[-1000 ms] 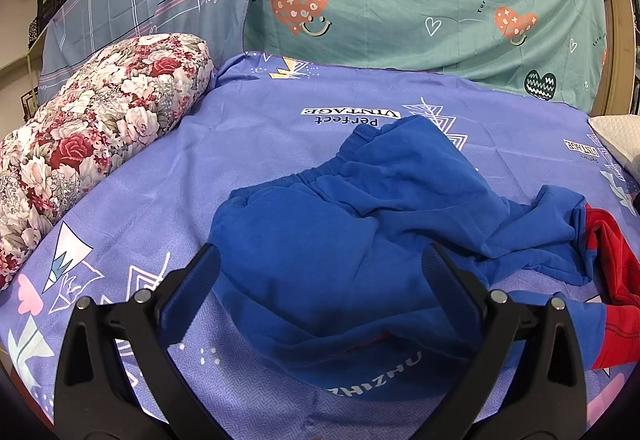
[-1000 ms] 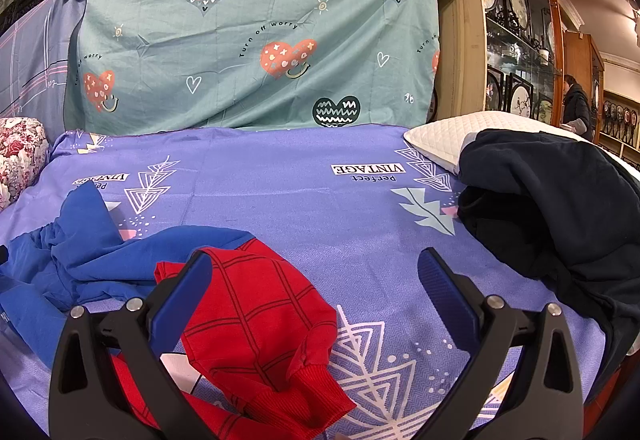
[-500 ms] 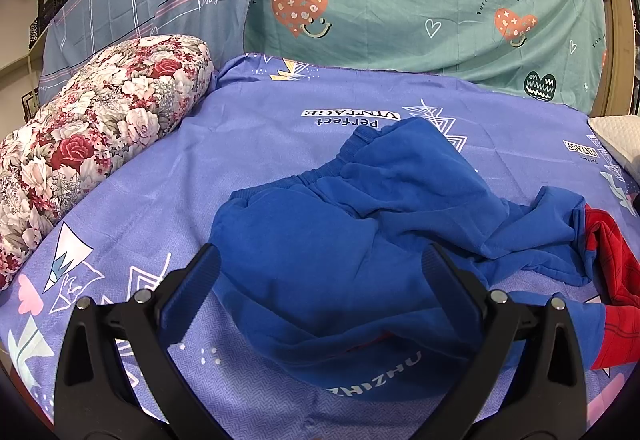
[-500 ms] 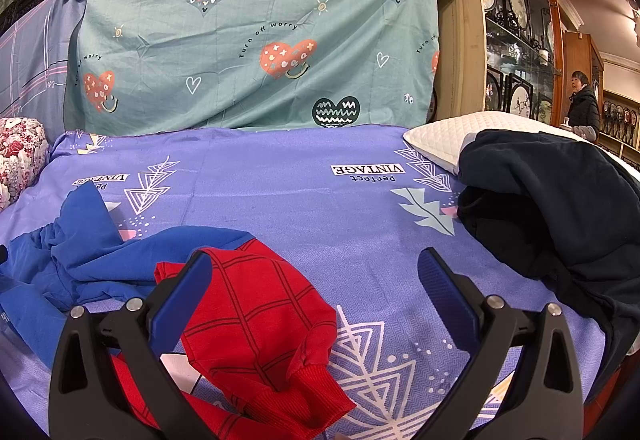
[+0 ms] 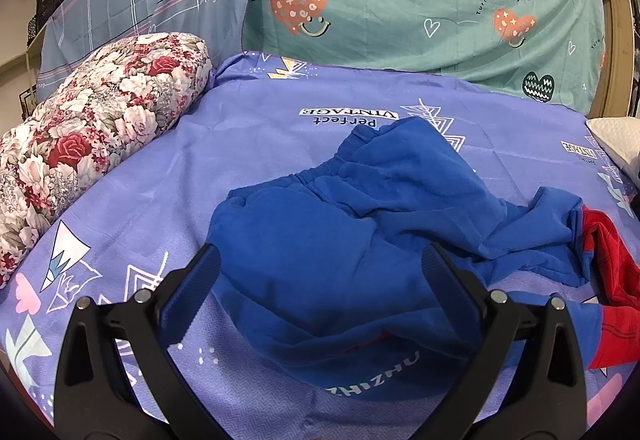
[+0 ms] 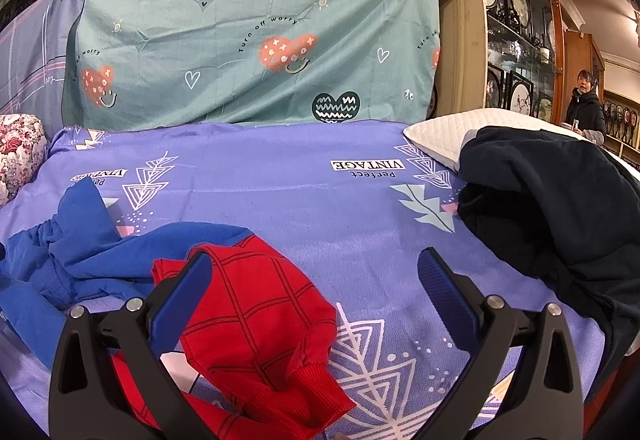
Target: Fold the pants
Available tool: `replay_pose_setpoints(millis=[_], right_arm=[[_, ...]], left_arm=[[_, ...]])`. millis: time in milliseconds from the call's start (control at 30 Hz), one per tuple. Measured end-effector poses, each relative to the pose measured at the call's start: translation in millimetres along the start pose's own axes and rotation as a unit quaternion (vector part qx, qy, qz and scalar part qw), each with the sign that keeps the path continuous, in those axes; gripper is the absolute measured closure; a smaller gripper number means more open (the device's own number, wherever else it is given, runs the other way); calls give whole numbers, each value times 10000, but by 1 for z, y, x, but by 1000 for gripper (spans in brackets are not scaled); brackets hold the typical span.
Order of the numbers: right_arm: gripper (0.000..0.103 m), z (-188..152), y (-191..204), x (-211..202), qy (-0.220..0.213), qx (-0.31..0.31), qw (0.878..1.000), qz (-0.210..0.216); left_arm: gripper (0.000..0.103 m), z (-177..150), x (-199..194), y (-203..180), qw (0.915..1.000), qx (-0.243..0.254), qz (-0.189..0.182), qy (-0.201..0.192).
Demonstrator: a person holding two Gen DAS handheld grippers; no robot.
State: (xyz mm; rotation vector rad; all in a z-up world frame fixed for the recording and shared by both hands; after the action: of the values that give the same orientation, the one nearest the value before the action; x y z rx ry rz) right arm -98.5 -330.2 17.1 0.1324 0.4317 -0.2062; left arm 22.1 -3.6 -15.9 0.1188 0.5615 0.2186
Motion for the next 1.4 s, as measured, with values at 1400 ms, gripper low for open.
replay_pose_setpoints(millis=[1400], right_arm=[[1, 2, -2, -1, 69, 125, 9997, 192]], left_arm=[[2, 113, 72, -83, 9648, 2279, -903, 954]])
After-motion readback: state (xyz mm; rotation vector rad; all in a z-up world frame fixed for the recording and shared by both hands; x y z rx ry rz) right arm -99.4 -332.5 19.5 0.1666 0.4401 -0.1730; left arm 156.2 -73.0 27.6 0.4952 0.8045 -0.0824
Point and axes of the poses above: each gripper's, at about its wrist camera, not at the fingertips, and x roughly the way its jaws point, y to its left, z to its top, the point moved 2 cm from there along x, roughly the way its jaws point, and after that the axes turned 15 degrees about z, right-handed, at the moved point
